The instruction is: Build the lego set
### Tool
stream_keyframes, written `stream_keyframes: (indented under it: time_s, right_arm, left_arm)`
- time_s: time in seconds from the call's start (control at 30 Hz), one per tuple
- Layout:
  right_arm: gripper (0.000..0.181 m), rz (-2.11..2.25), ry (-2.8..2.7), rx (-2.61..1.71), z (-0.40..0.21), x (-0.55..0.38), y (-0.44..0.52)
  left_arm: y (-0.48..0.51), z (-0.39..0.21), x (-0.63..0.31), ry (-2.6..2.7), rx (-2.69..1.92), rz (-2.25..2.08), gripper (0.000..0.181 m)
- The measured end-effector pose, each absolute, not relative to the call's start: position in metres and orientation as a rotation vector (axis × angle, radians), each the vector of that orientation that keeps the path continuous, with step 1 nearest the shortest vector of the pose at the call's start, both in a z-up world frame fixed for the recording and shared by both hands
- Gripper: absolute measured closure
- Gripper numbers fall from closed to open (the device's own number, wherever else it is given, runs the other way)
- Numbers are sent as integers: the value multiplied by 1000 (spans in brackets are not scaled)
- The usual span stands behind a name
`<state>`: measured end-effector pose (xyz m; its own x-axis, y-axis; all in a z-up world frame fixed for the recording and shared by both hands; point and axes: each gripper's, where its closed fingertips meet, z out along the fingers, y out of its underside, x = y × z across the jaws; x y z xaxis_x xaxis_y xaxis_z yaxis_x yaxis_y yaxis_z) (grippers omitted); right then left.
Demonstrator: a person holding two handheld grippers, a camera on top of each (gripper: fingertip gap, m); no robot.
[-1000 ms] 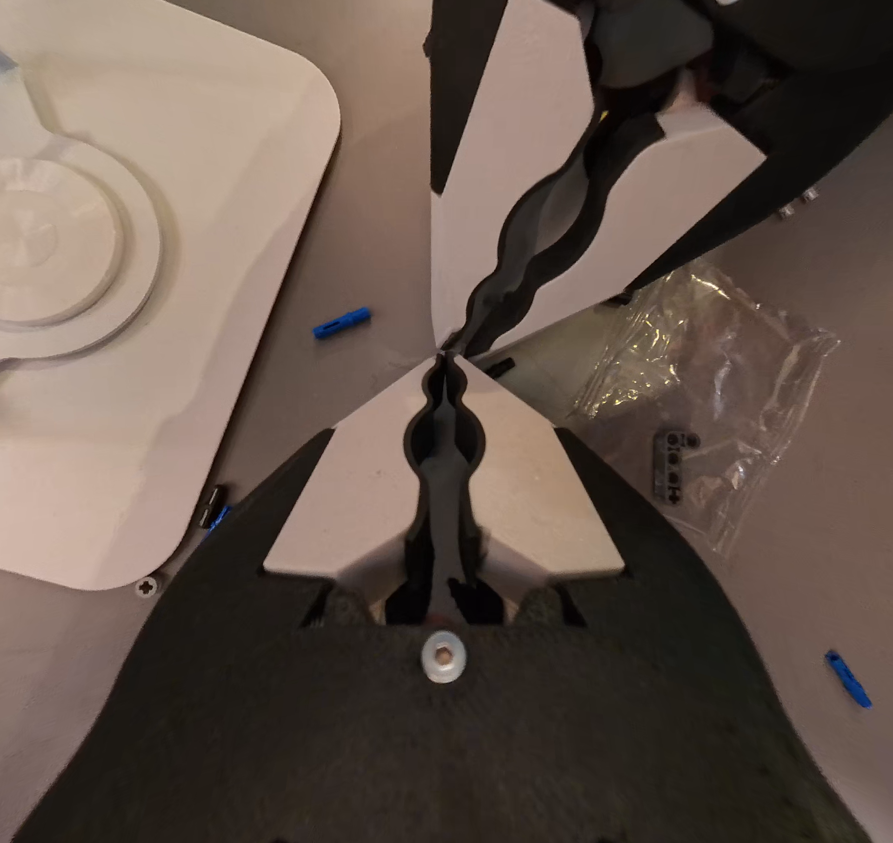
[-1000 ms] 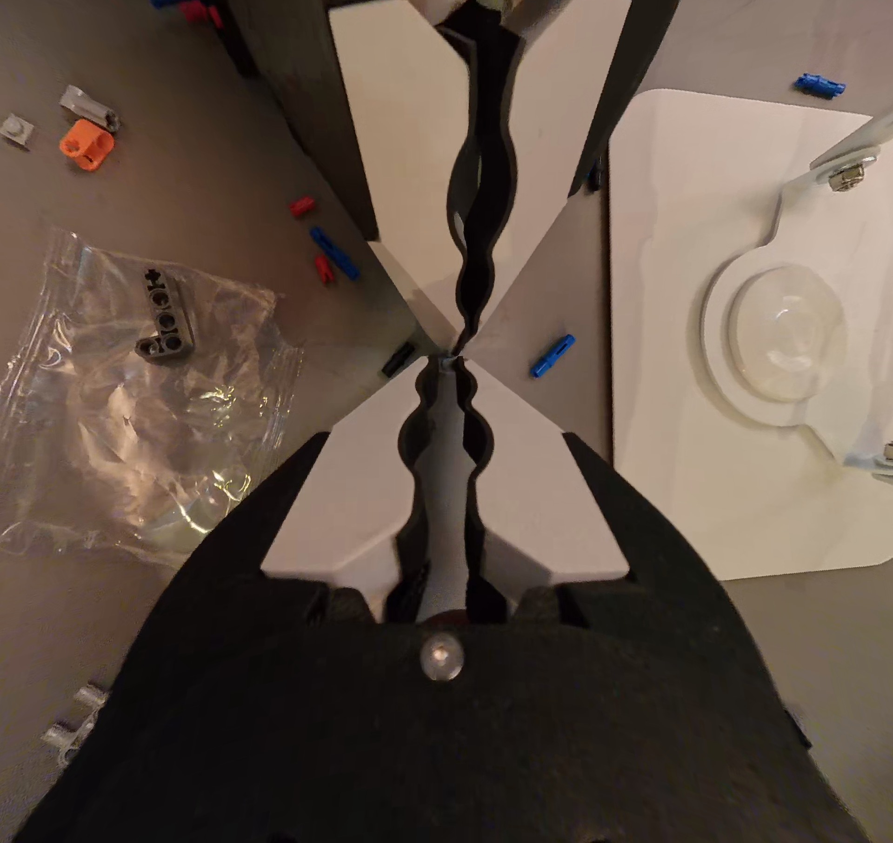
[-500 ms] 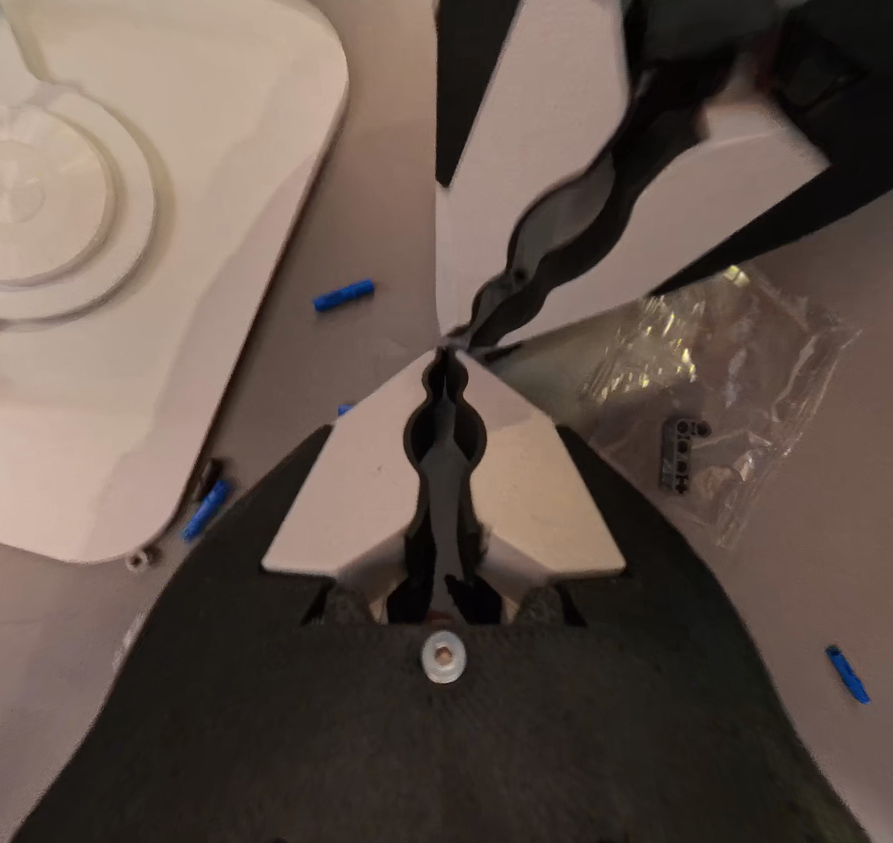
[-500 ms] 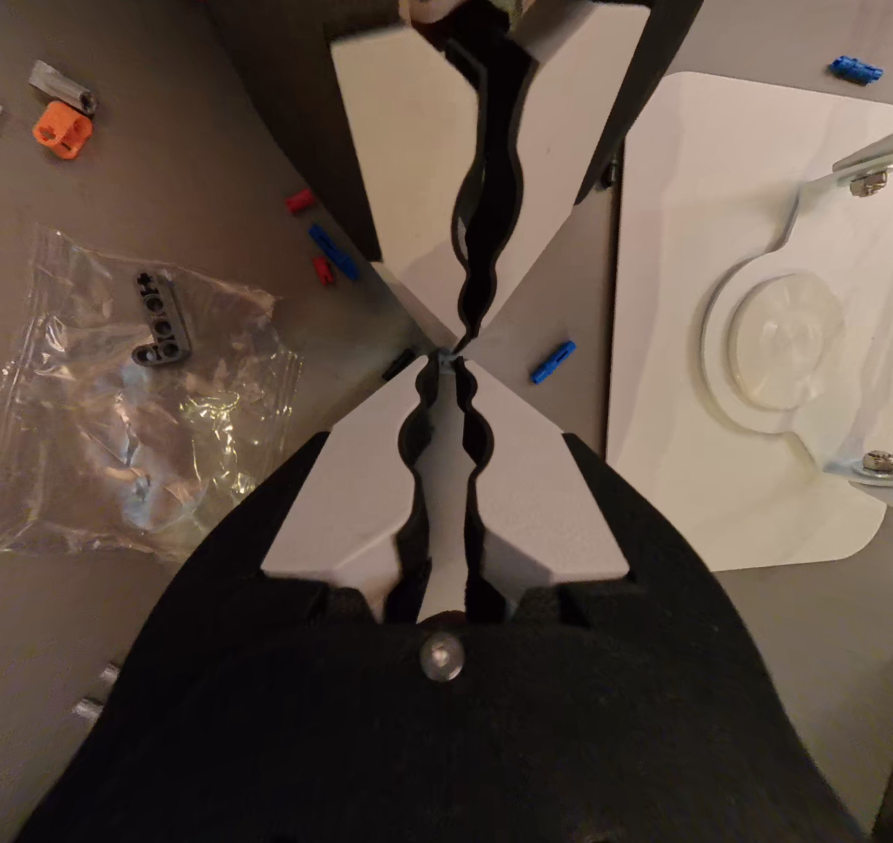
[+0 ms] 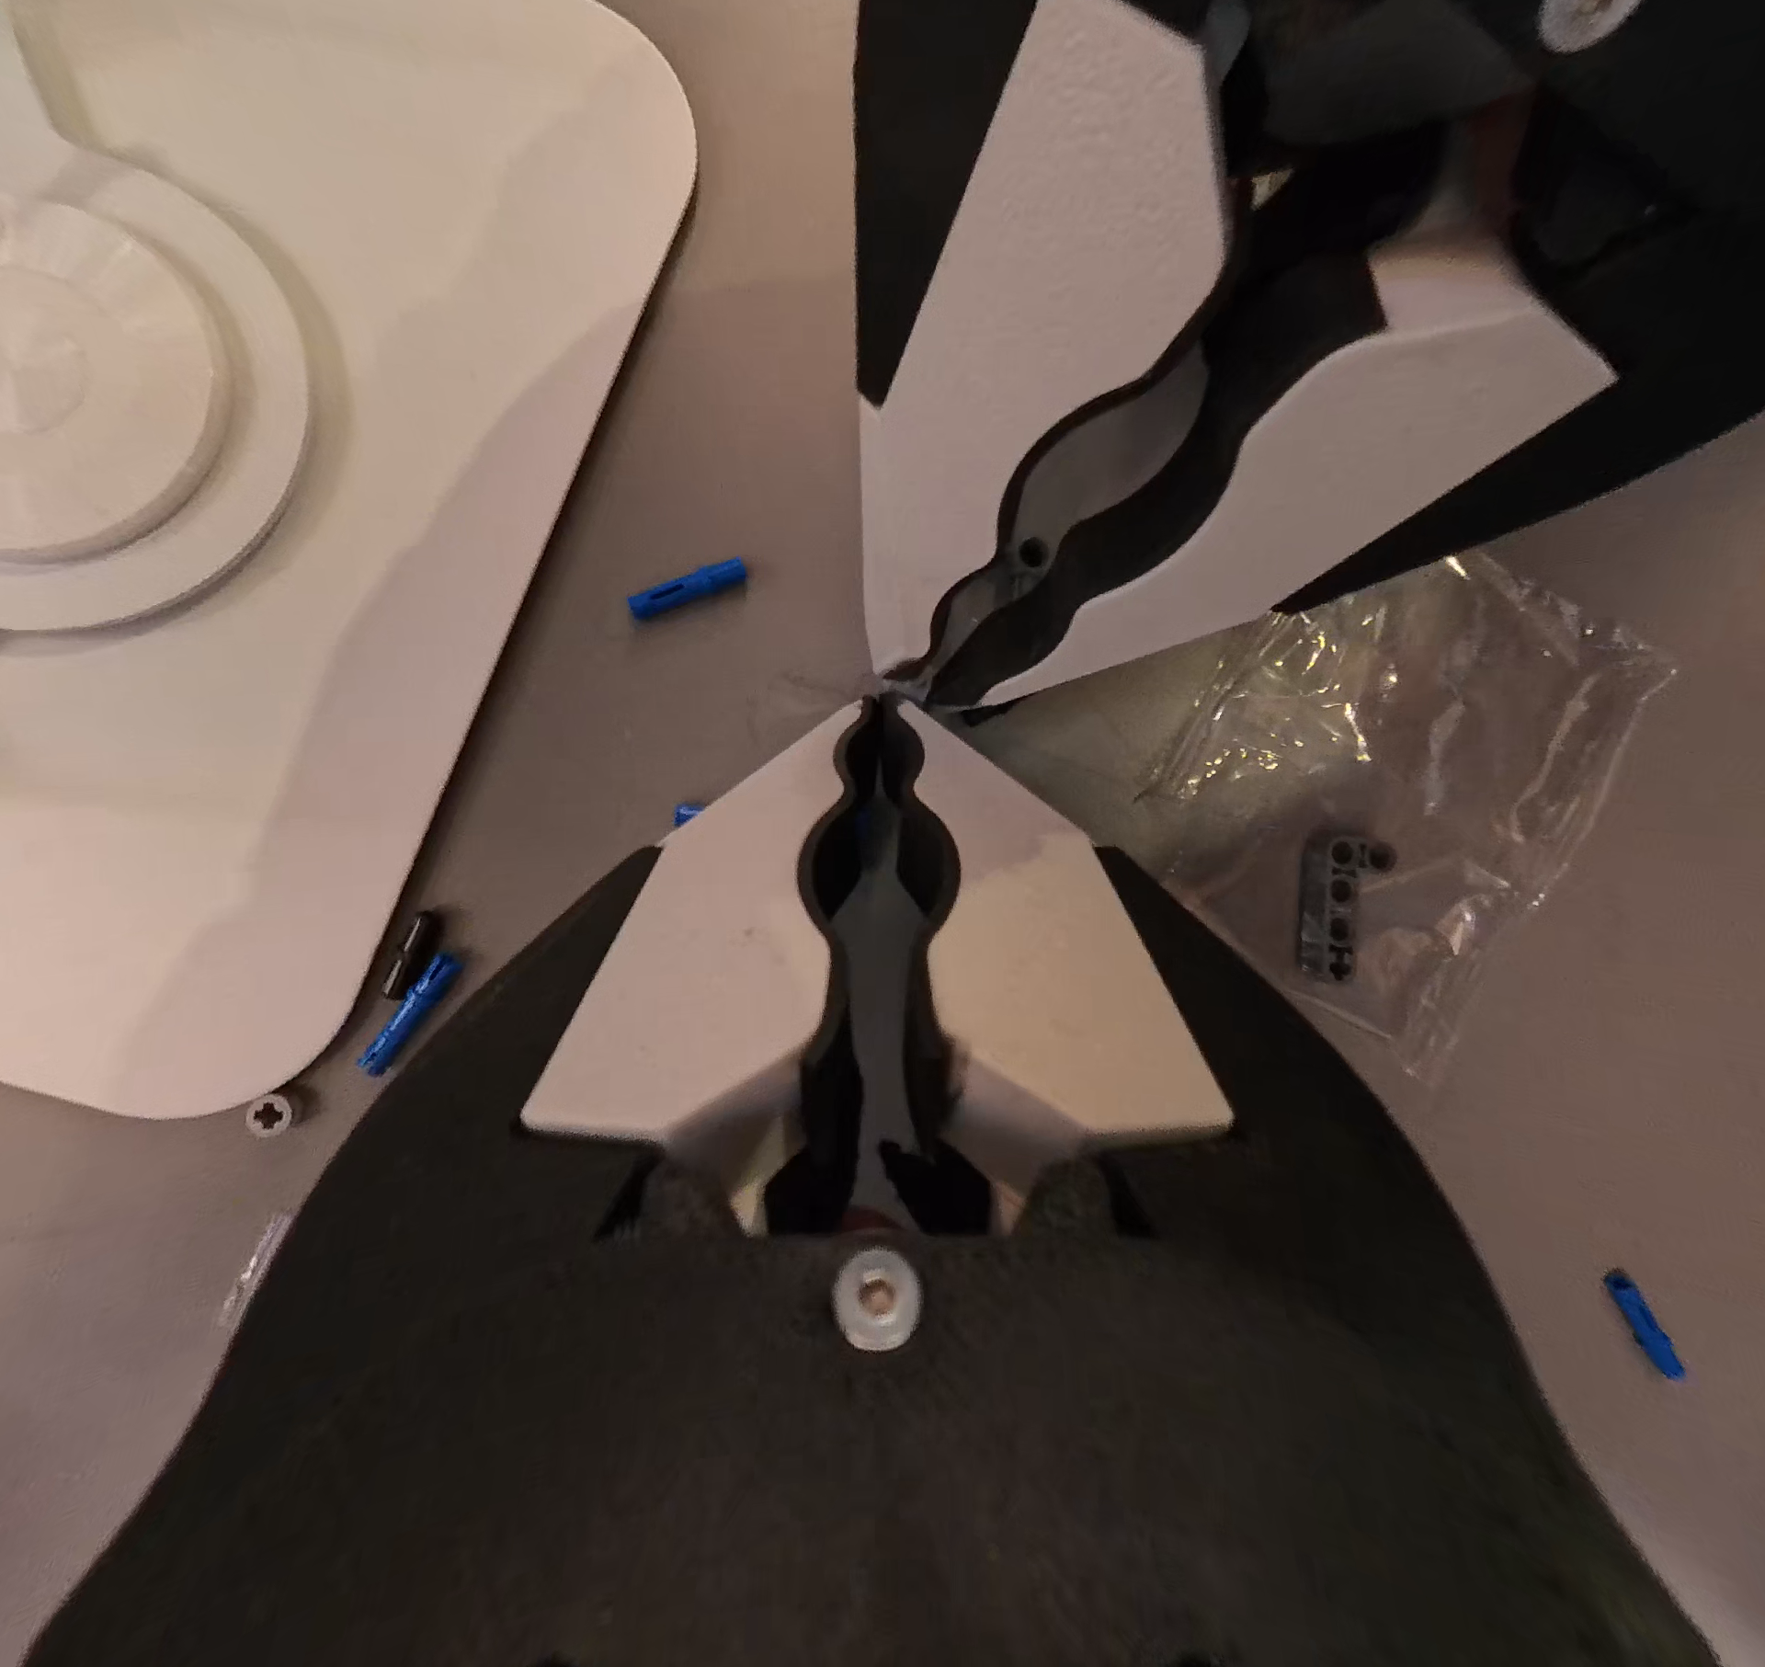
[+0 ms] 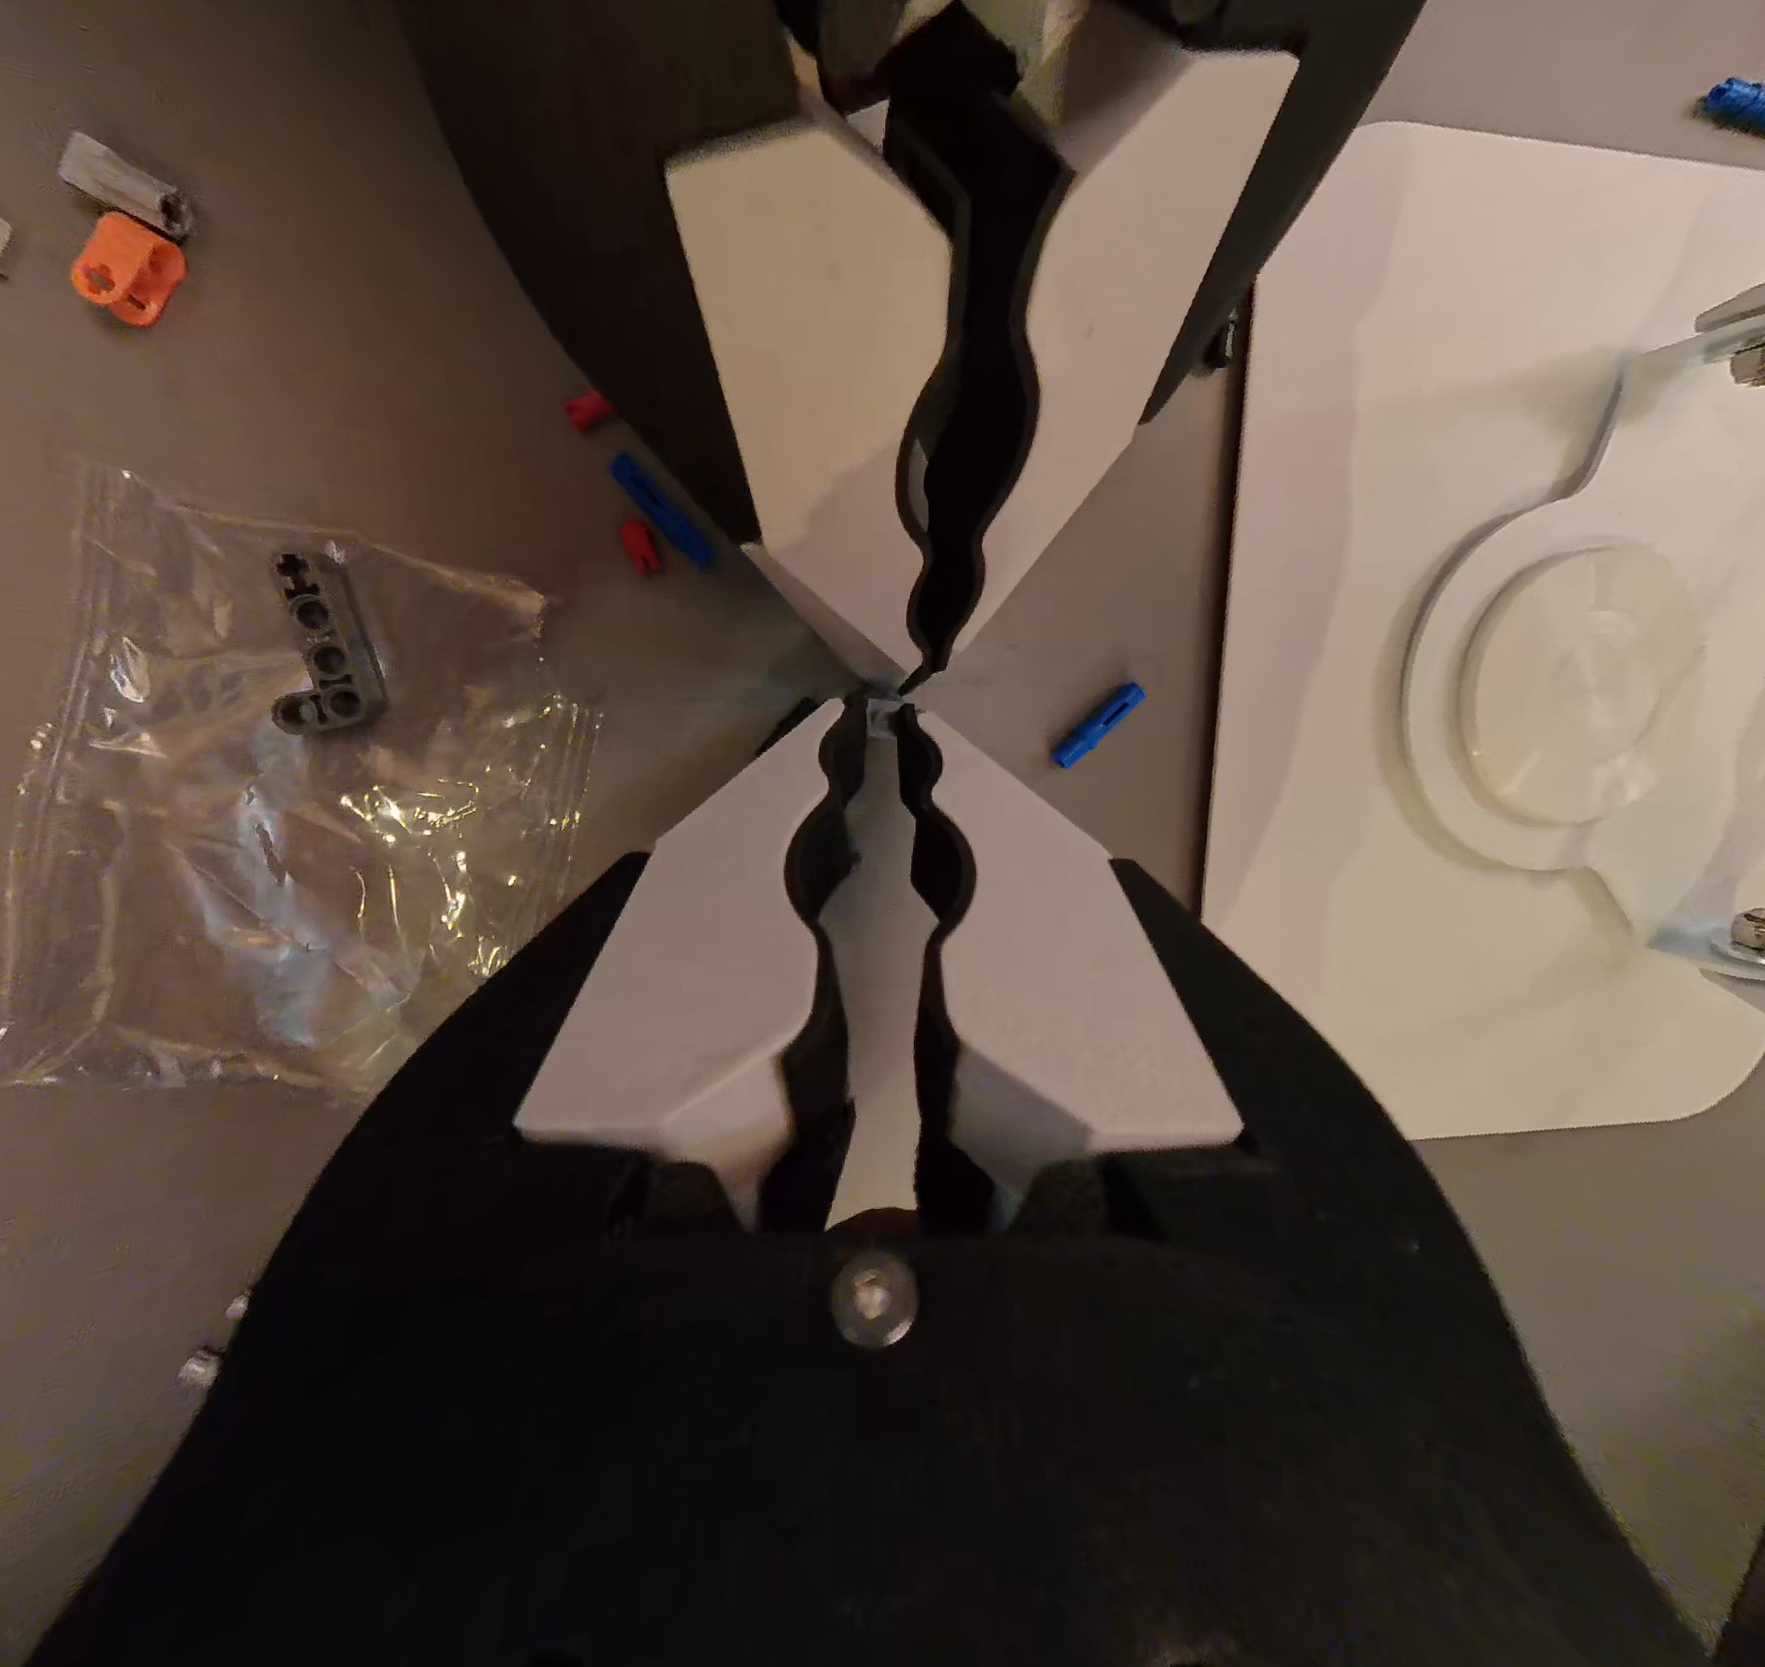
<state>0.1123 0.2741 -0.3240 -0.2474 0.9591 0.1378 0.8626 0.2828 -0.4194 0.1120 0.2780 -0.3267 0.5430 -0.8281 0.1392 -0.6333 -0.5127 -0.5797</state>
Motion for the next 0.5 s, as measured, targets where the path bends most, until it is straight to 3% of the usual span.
stream_keyframes:
  time_s: [0.5]
  right_arm:
    - [177,406,-2182,-1648,-323,111,274]
  left_arm:
    - [277,-326,111,1187,-2301,-643,181]
